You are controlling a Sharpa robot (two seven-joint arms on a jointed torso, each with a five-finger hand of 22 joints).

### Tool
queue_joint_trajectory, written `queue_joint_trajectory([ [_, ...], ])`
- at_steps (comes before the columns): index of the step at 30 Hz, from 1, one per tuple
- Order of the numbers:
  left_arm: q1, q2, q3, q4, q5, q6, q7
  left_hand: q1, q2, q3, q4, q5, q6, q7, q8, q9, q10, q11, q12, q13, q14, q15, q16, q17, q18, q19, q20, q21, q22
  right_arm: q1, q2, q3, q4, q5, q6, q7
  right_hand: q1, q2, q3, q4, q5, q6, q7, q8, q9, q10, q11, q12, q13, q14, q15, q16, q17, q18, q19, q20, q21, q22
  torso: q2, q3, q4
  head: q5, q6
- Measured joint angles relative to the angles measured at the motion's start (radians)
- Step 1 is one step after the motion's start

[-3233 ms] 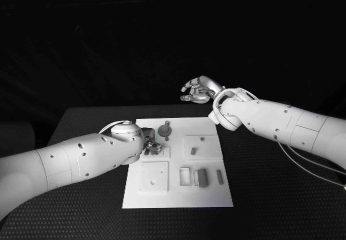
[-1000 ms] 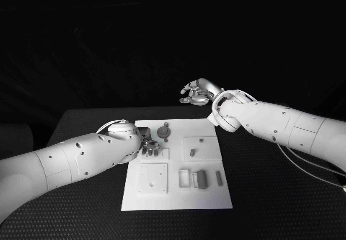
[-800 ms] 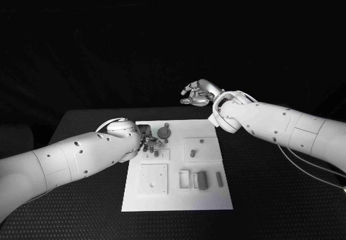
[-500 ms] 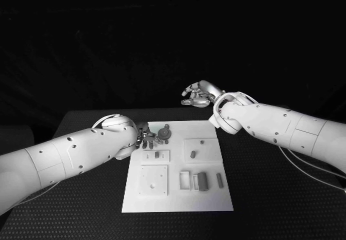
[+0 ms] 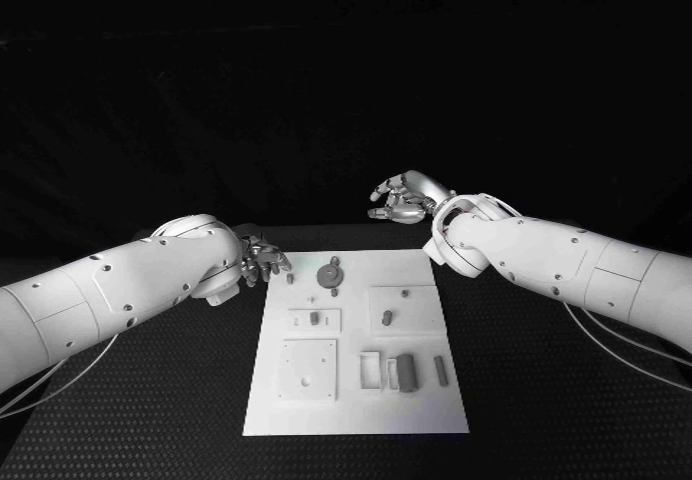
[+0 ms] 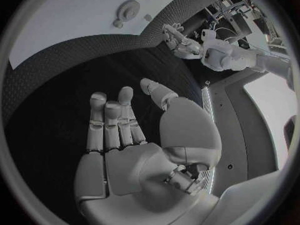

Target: Assemble the parts on the task board

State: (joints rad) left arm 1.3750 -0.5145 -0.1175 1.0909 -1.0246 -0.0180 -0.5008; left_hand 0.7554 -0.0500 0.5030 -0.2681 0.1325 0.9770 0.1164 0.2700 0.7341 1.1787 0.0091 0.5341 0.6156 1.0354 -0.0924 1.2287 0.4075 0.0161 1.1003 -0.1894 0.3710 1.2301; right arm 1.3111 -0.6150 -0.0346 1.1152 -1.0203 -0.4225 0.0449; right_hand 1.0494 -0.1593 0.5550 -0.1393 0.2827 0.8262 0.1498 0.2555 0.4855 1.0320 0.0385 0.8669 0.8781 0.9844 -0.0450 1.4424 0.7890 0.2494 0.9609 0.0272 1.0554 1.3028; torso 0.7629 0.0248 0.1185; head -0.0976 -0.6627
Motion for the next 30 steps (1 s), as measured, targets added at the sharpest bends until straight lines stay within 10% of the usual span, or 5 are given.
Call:
queue_joint_trajectory([
  [9, -0.008, 0.025, -0.020, -0.027, 0.021, -0.036, 0.071, 0.094, -0.042, 0.009, -0.016, -0.006, -0.052, 0.030, -0.007, -0.016, -0.061, 0.040, -0.080, -0.057, -0.065, 0.047, -0.070, -0.026, 0.000, -0.060, 0.045, -0.072, -0.027, -0.004, -0.001, 0.000, 0.000, 0.000, 0.000, 0.000, 0.000, 0.000, 0.000, 0.000, 0.000, 0.000, 0.000, 0.000, 0.000, 0.000, 0.000, 0.000, 0.000, 0.000, 0.000, 0.000, 0.000, 0.000, 0.000, 0.000, 0.000, 0.000, 0.001, 0.0001, -0.0010, -0.001, 0.006],
  [19, -0.060, 0.054, -0.046, -0.044, -0.071, -0.203, 0.300, 0.332, -0.092, 0.060, -0.018, -0.021, -0.071, 0.036, -0.012, -0.075, -0.089, 0.082, -0.215, -0.189, -0.124, 0.118, -0.225, -0.073, 0.005, -0.123, 0.116, -0.186, -0.089, -0.006, 0.001, 0.000, -0.010, 0.001, 0.001, 0.000, 0.000, 0.000, 0.000, 0.000, 0.000, 0.000, 0.000, 0.000, 0.000, 0.000, 0.000, 0.000, 0.000, 0.000, 0.000, 0.000, 0.000, 0.000, 0.000, 0.000, 0.000, 0.000, 0.002, 0.0011, -0.0017, -0.007, 0.014],
  [30, -0.060, 0.058, -0.045, -0.094, -0.102, -0.282, 0.345, 0.195, -0.110, -0.020, 0.058, -0.029, -0.052, 0.031, -0.012, -0.096, -0.024, 0.060, -0.223, -0.208, -0.076, 0.098, -0.226, -0.047, -0.001, -0.075, 0.098, -0.193, -0.087, -0.007, -0.001, 0.000, -0.011, 0.001, 0.001, 0.000, 0.000, 0.000, 0.000, 0.000, 0.000, 0.000, 0.000, 0.000, 0.000, -0.001, -0.001, 0.000, 0.000, 0.000, 0.000, 0.000, 0.000, 0.000, 0.000, 0.000, 0.000, 0.000, 0.001, 0.0016, -0.0010, -0.013, 0.015],
])
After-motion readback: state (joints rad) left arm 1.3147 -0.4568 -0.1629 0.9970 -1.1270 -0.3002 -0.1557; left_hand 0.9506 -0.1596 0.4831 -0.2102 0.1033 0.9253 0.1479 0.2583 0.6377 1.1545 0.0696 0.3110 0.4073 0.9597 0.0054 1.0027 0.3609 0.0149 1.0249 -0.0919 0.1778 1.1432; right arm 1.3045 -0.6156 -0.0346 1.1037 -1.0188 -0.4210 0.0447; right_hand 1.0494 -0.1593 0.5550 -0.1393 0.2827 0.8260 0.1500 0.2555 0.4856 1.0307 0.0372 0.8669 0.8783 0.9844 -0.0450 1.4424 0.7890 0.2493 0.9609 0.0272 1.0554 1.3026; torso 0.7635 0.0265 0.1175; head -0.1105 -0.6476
